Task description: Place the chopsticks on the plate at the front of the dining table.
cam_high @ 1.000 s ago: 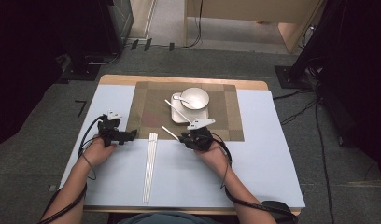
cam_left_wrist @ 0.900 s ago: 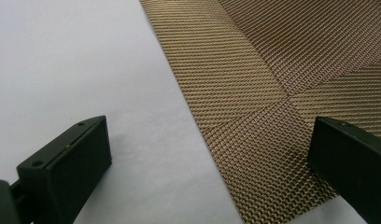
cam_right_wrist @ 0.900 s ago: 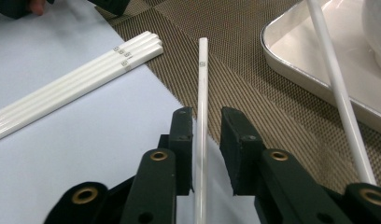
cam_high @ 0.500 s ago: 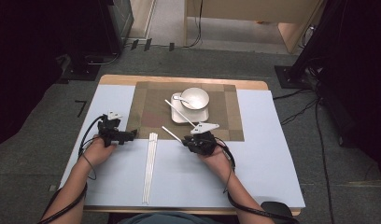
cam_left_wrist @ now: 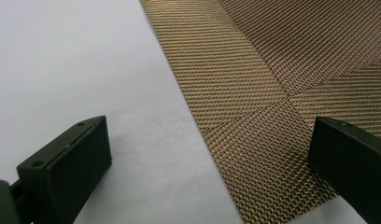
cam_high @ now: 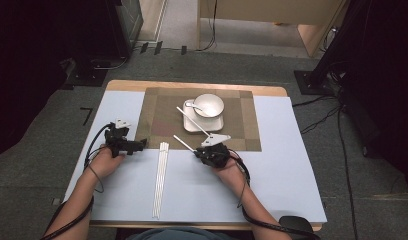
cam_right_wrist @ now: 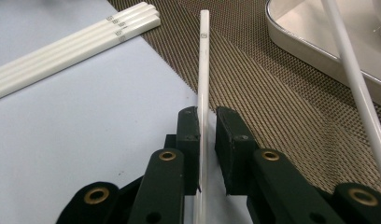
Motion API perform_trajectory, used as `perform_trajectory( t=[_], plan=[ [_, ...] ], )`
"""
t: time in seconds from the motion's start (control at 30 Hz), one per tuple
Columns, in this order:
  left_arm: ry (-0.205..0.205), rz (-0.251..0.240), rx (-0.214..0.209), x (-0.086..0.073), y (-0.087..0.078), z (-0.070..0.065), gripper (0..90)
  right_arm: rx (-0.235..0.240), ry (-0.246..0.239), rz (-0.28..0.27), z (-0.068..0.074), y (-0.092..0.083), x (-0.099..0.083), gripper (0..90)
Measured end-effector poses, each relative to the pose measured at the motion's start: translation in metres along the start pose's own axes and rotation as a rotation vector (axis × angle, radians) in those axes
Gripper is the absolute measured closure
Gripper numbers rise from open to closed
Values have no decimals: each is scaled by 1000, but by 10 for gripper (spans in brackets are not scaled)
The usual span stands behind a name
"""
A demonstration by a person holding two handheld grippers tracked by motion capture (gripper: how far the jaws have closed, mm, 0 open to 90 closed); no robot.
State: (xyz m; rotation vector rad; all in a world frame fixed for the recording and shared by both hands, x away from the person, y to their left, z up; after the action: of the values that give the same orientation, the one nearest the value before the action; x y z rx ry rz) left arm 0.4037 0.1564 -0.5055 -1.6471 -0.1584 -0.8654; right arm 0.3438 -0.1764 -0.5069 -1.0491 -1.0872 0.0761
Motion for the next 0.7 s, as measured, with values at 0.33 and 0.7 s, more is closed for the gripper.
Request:
perform_trajectory(
  t=[0.33, 0.7],
  plan=[
    [0, 0, 0, 0, 0, 0, 0, -36, -16, -2, 3, 0, 0, 845],
    [1, 0, 1, 0, 0, 0, 0, -16, 6, 3, 0, 0, 1, 855]
  ],
)
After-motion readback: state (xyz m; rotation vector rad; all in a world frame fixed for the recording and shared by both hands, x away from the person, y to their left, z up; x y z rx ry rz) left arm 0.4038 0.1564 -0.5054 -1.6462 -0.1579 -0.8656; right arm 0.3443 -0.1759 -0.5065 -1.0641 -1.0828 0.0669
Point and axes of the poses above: each handheld gripper's, and its own axes: y roughly forward along the jaws, x roughly out of its top, z roughly to its left, the point moved 1 cm from there along y, roughly forward along the jaws, and after that the axes turned 7 degrees about z, right-handed, at the moved point
